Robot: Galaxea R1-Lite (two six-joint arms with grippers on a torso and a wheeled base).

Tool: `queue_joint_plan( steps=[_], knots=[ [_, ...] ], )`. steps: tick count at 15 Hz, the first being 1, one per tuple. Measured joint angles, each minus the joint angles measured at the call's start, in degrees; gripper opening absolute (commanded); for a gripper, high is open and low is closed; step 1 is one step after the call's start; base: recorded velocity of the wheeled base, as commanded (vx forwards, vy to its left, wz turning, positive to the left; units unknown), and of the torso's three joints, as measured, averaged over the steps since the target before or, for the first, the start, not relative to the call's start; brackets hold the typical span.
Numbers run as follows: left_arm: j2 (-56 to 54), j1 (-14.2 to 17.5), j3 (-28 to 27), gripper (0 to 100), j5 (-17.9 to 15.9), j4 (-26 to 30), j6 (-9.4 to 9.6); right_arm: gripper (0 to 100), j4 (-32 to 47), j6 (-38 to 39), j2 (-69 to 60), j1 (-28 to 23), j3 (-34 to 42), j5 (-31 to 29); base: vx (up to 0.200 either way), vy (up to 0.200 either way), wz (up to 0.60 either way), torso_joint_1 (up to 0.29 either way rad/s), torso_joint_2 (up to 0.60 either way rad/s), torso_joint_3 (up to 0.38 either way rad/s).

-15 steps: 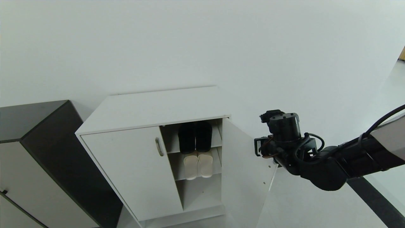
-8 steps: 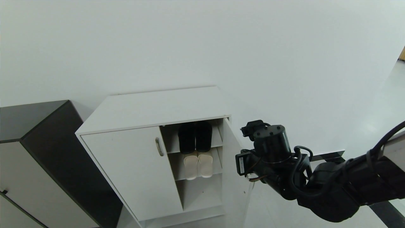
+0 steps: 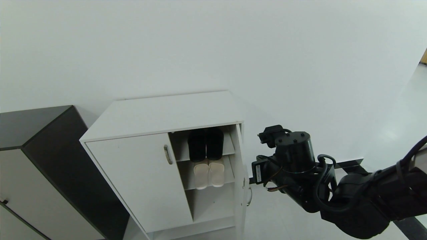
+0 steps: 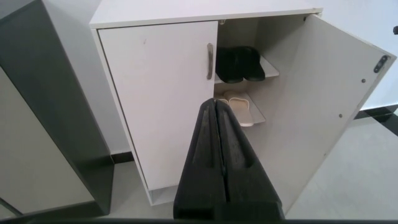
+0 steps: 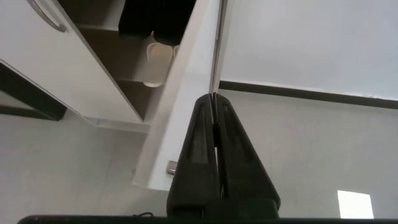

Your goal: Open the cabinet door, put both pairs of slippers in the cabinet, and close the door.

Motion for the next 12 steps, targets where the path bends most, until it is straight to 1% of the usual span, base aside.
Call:
queue_joint_plan(
  steps=[2, 4, 9, 12],
  knots=[
    [0.00, -0.01, 0.00, 0, 0.00, 0.00, 0.02, 0, -0.30, 0.02, -0.13, 0.00, 0.04, -0.02, 0.000, 0.000, 0.00, 0.000, 0.00, 0.000],
    [0.00, -0.01, 0.00, 0, 0.00, 0.00, 0.00, 0, -2.52, -0.18, -0.17, 0.04, 0.11, 0.04, 0.000, 0.000, 0.00, 0.000, 0.00, 0.000],
    [0.00, -0.01, 0.00, 0, 0.00, 0.00, 0.00, 0, -3.25, -1.17, -0.20, 0.26, 0.85, 0.46, 0.000, 0.000, 0.00, 0.000, 0.00, 0.000],
    [0.00, -0.01, 0.00, 0, 0.00, 0.00, 0.00, 0, -5.41, -1.74, -0.24, 0.37, 1.66, 1.16, 0.000, 0.000, 0.00, 0.000, 0.00, 0.000]
  ],
)
